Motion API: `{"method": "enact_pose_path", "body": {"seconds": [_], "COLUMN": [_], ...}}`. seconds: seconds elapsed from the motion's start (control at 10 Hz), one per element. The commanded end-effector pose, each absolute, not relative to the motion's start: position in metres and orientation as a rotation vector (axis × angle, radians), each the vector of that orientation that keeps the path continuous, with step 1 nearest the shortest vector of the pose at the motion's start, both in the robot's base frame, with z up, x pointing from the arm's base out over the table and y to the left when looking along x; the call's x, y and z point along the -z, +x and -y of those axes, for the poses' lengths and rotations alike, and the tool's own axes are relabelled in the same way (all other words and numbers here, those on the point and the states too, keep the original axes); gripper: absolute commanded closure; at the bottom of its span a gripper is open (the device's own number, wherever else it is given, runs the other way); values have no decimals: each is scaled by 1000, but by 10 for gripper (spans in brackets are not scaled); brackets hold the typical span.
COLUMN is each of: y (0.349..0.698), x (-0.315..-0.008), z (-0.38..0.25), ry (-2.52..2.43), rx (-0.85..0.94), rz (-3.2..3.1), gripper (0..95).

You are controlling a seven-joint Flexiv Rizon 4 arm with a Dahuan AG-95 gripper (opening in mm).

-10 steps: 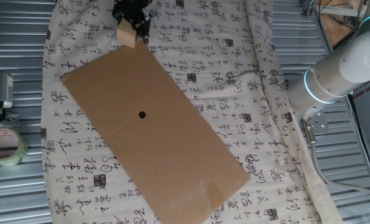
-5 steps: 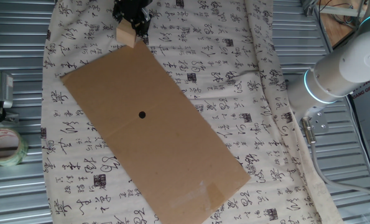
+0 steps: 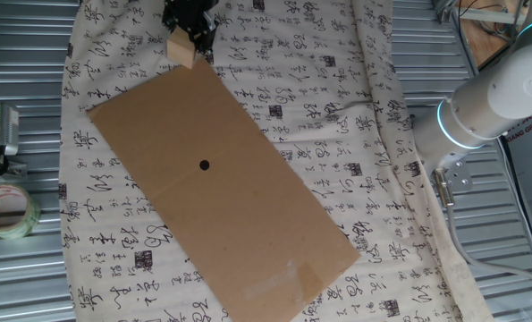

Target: Grab the block and place it at the designated location

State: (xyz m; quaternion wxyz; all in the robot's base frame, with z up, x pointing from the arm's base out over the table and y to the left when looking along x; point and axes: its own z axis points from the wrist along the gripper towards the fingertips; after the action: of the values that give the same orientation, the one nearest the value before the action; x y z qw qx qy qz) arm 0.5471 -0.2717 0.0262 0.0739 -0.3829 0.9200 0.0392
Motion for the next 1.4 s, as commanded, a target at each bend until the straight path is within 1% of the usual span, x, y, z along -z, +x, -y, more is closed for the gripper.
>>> {"method": "enact_pose_path", "body": {"seconds": [0.1,0.8,1.2,1.4], "y": [547,548,550,551], "x": [-26,-30,-37,-43], "z": [272,273,274,271], "ry": [-1143,-1110,-1090,-1085], "rx": [-118,-107,-94,-55], "rz": [-2769,-2808,-2830,-2853], "gripper": [950,950,950,950]}}
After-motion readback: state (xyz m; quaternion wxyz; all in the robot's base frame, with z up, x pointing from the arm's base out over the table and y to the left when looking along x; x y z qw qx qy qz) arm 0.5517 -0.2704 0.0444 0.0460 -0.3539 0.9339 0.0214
